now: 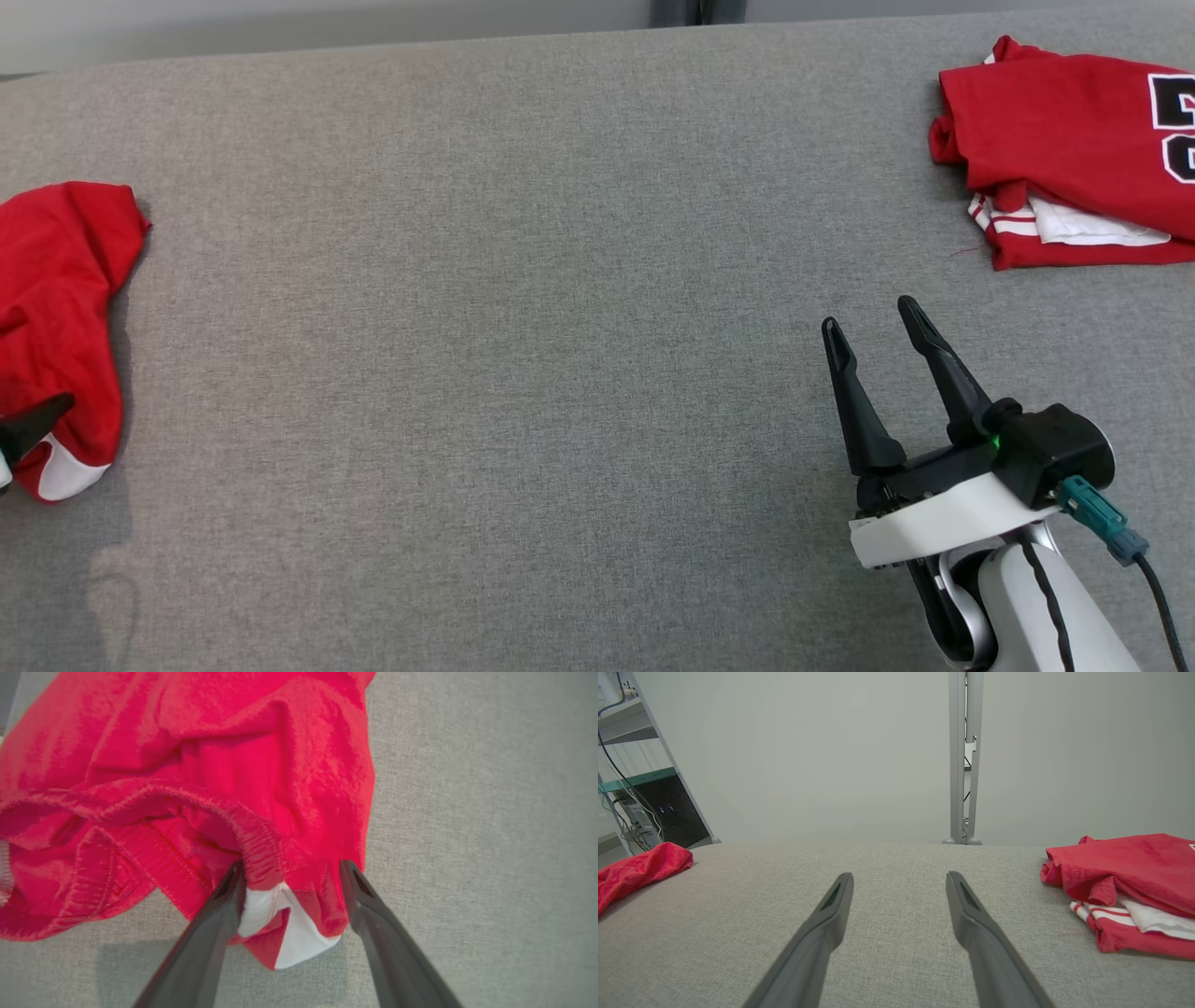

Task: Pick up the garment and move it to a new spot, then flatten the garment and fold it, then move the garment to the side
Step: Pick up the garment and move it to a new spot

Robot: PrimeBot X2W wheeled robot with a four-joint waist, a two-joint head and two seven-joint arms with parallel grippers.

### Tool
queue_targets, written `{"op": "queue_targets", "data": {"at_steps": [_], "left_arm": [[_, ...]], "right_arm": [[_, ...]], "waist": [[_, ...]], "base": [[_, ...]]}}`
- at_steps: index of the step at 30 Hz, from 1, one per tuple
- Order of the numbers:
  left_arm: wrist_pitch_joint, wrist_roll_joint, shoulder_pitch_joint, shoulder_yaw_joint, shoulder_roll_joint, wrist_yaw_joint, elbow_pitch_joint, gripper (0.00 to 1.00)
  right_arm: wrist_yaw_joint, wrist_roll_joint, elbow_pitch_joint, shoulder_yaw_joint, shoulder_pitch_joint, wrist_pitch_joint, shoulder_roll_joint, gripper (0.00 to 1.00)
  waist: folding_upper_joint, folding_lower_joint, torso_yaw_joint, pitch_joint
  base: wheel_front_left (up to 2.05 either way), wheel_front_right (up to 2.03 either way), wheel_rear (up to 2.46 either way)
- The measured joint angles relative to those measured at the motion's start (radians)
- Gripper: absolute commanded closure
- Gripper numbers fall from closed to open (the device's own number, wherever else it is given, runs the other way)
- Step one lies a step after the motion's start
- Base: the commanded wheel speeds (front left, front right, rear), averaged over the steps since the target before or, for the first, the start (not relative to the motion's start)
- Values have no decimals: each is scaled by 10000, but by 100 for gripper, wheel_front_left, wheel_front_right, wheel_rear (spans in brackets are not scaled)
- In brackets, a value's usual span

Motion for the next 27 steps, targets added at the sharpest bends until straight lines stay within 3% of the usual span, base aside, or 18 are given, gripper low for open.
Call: {"op": "queue_targets", "data": {"at_steps": [5,6,7,8,9,17,27], "left_arm": [[-38,-113,-70,-389,224,0,265,0],[-84,-155,-106,-464,226,0,282,12],[-201,-165,-149,-516,232,0,293,52],[-286,-178,-190,-568,255,0,299,84],[-382,-190,-229,-631,276,0,301,100],[-759,-368,-453,-1179,470,0,-48,100],[-1402,-493,-940,-2159,955,-2,-1638,100]], "right_arm": [[0,-25,-17,8,-4,0,29,0],[0,-29,-23,13,-10,0,33,0],[0,-31,-29,10,-18,0,33,0],[0,-40,-35,8,-33,0,33,0],[0,-63,-35,6,-62,0,33,0],[0,0,10,-19,-118,0,40,0],[0,449,209,50,233,0,46,0]], "waist": [[0,0,-30,97],[0,0,-29,123],[0,0,-25,154],[0,0,-19,188],[0,0,-9,221],[0,0,86,101],[0,1,137,-1094]], "base": [[0,0,0],[0,0,0],[0,0,0],[0,0,0],[0,0,0],[0,0,0],[0,0,0]]}}
